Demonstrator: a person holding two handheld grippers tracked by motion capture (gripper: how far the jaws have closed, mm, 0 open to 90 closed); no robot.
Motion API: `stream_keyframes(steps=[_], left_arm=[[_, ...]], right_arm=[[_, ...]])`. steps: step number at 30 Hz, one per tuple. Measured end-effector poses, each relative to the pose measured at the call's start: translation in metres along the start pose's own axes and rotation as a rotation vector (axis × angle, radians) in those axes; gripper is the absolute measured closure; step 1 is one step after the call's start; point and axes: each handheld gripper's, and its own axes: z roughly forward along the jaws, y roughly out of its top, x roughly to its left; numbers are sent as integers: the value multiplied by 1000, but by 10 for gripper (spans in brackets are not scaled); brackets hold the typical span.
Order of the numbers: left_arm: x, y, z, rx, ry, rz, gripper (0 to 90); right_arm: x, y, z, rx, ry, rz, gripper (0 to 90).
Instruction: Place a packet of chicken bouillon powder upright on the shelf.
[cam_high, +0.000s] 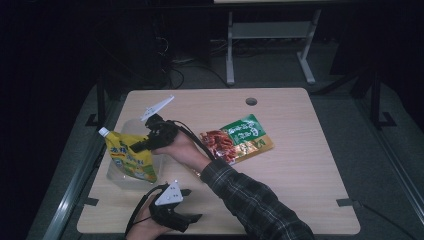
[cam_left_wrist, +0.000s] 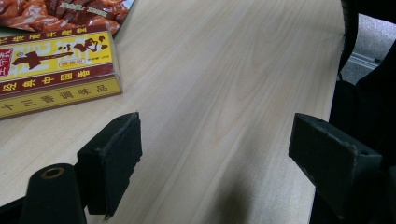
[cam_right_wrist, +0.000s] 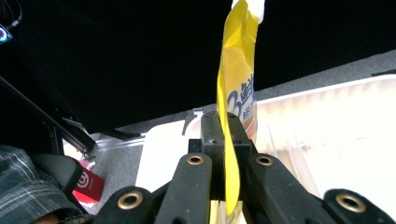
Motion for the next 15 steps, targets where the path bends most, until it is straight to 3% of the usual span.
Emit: stream_keyframes(steps=[8,15], left_arm=[[1,1,1,5,-6,3,166],[2,1,3,2,-15,-5,166]], right_arm=[[1,-1,3,14,-10,-4,887],[5,2,-4,21,-28,-26,691]])
